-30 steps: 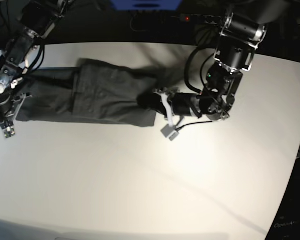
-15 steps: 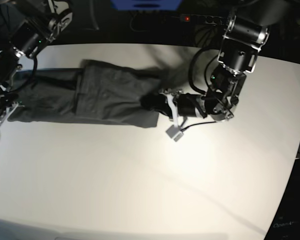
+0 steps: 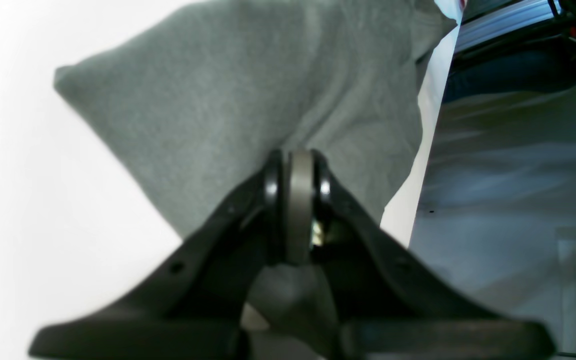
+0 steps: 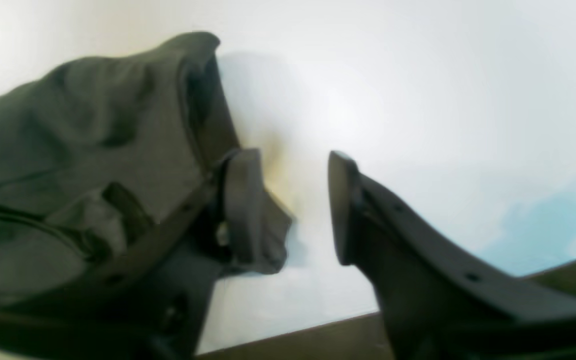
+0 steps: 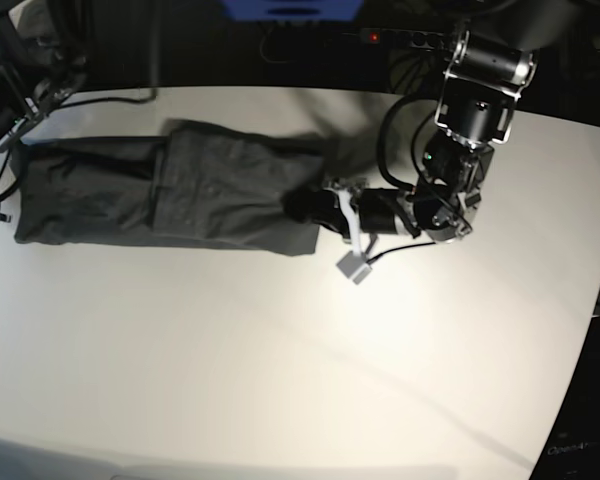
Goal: Fold the T-shirt properly
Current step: 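Release the strip end with the right gripper and raise it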
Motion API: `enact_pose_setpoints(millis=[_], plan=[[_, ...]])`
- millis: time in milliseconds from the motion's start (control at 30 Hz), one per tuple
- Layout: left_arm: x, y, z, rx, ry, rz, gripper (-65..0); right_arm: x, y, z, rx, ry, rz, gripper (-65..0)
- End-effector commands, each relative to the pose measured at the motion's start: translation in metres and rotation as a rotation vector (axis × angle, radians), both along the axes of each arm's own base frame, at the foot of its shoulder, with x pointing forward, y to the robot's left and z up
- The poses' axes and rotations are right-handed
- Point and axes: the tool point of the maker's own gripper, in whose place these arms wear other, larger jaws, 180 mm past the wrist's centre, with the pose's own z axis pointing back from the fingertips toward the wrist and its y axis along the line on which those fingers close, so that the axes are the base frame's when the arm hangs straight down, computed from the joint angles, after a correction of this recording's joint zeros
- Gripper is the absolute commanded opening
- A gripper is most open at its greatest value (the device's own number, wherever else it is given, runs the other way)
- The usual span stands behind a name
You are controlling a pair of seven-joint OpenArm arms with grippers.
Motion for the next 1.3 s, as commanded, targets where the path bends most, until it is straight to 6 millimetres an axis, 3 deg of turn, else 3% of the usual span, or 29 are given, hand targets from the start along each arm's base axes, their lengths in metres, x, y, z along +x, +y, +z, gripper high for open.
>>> enact_pose_setpoints(millis=[0,267,333,467,667,1167,1267], plan=[[-0.016,0.037,-0.037,0.195,0.116,0.013,-62.5,0.008,-0.009,0.017,-0.007,-0.049,-0.008,-38.3],[-0.016,0.038,-0.037,0.198,0.116,0.014,-62.5,0.012,-0.003,0.019,0.062,-0.123,-0.02,-11.5],[-0.016,0.038,-0.037,0.198,0.116,0.014,-62.5,0.014,-0.001,0.02,0.073,-0.14,-0.015,-8.0],[-0.015,0.039,-0.037,0.196,0.112,0.018,-62.5,0.018,0.005,0.018,0.106,-0.162,-0.005,-7.7],[-0.014,0.039,-0.036,0.196,0.111,0.018,-62.5,0.015,0.035,-0.03,0.348,-0.123,-0.01,-7.8],[-0.005,0.046,-0.033,0.184,0.107,0.062,-62.5,0.015,0.03,-0.027,0.343,-0.127,-0.01,-9.1],[-0.005,0.046,-0.033,0.184,0.107,0.062,-62.5,0.006,0.031,-0.033,0.351,-0.11,-0.013,-10.6]])
